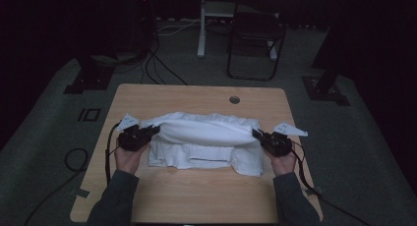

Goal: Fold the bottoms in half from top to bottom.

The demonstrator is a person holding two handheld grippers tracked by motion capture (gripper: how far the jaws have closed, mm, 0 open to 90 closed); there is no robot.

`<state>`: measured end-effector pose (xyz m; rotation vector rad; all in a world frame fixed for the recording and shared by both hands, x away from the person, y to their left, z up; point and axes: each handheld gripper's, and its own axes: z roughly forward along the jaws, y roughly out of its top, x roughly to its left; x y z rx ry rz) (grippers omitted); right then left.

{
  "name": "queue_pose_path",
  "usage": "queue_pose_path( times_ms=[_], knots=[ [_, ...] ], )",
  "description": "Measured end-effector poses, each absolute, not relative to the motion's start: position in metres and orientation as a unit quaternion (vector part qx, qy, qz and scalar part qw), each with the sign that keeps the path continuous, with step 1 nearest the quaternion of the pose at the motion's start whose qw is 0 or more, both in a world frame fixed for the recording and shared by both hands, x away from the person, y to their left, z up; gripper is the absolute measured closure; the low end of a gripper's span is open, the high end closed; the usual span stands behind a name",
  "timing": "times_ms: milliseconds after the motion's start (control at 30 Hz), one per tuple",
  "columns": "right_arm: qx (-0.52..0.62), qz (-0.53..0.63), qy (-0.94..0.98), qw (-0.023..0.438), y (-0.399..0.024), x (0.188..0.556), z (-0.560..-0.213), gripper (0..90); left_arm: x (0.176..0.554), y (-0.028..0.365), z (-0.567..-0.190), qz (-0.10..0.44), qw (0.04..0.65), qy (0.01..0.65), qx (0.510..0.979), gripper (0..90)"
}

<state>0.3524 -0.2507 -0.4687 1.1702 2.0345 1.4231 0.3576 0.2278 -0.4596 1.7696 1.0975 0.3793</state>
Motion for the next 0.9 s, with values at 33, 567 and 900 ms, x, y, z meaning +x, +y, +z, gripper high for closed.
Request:
queue_pose_path(
  times_ms=[33,567,900],
  knots=[
    [0.419,0.503,0.732,0.186,-0.251,0.349,-0.475,77.9,0.357,0.228,-0.462,0.159,0.482,0.455,0.731,71.2],
    [0.402,0.448,0.778,0.18,-0.176,0.36,-0.488,55.0,0.365,0.142,-0.474,0.133,0.455,0.408,0.78,62.8],
    [0.4,0.417,0.801,0.154,-0.174,0.346,-0.522,63.4,0.347,0.134,-0.527,0.12,0.403,0.406,0.811,66.3]
  ],
)
